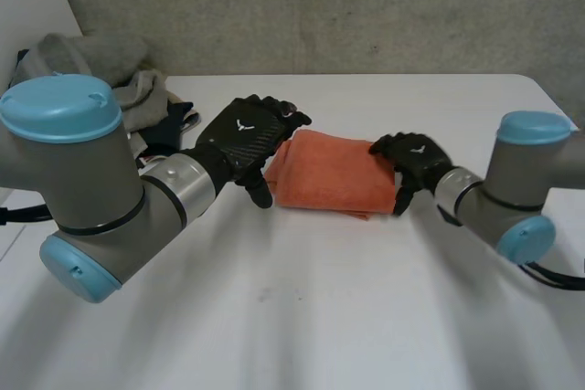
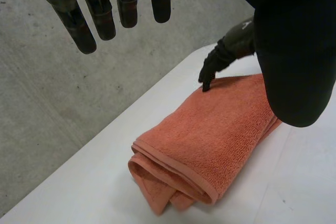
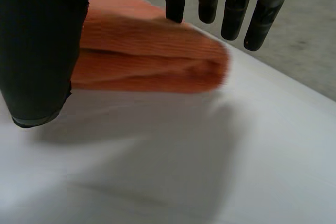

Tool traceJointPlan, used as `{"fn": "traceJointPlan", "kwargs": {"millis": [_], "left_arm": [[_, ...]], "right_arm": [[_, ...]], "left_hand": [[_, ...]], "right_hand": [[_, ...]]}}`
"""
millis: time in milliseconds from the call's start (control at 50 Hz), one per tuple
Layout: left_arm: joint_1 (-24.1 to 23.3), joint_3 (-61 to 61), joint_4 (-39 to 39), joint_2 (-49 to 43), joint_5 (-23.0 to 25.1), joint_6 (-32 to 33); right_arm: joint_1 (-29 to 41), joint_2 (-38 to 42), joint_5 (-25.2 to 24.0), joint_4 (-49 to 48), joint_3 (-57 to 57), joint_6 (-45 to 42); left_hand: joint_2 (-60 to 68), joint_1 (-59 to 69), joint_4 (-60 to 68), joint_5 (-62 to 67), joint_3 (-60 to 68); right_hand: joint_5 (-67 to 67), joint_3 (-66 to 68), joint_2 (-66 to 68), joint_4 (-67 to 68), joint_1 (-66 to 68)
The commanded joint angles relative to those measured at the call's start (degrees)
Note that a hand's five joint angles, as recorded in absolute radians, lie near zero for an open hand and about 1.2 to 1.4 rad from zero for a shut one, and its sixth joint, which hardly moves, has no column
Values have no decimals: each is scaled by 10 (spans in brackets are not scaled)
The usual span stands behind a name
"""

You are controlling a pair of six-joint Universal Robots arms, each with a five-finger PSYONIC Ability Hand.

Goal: Fold the laundry.

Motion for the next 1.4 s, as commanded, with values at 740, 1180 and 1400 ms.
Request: {"fn": "traceJointPlan", "kwargs": {"millis": [740, 1180, 1400], "left_arm": [[10, -30, 1, 12, 2, -1], [14, -29, 3, 7, 4, 0], [24, -30, 3, 1, 4, 0]], "right_arm": [[63, -114, 8, 0, 46, 41], [-50, 150, -151, 152, -334, 90], [-18, 195, -152, 153, -383, 101]], "left_hand": [[17, 23, 18, 8, 13], [17, 23, 18, 8, 13], [20, 26, 21, 12, 17]], "right_hand": [[-37, -24, -29, -34, -22], [-37, -24, -29, -34, -22], [26, 39, 34, 29, 41]]}}
